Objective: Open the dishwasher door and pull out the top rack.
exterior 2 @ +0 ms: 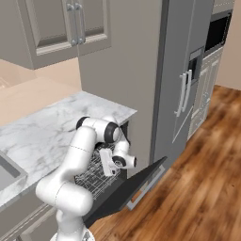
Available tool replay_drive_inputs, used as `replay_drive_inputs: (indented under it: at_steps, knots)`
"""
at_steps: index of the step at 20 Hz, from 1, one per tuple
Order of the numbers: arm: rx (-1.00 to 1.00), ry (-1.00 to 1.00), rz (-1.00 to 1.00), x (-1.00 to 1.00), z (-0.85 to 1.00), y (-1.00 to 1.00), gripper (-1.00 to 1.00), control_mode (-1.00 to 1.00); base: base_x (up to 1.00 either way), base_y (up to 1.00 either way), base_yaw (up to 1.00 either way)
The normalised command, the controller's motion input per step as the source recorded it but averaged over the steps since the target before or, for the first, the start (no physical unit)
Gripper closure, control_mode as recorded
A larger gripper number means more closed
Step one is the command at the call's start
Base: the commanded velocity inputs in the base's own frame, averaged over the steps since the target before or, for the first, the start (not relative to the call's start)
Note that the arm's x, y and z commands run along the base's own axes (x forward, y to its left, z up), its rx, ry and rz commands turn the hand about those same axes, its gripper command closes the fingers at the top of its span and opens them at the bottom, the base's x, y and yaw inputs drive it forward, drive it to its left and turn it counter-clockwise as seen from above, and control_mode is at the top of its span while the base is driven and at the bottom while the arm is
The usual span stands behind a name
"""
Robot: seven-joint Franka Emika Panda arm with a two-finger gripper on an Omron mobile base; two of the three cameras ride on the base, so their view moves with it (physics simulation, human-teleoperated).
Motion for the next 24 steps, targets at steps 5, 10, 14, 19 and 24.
replay_drive_inputs:
  at_steps: [5,10,14,19,24]
  knots:
    - [0.00,-0.03,0.00,0.12,-0.18,0.07,-1.00,-1.00,0.00,0.00,0.00]
    - [0.00,-0.03,0.00,0.10,-0.09,0.13,-1.00,-1.00,0.00,0.00,0.00]
    - [0.00,-0.04,0.00,0.07,-0.09,0.16,-1.00,-1.00,0.00,0.00,0.00]
    - [0.00,-0.03,0.00,0.04,-0.14,0.16,-1.00,-1.00,0.00,0.00,0.00]
    - [0.00,-0.02,0.00,0.02,-0.14,0.19,-1.00,-1.00,0.00,0.00,0.00]
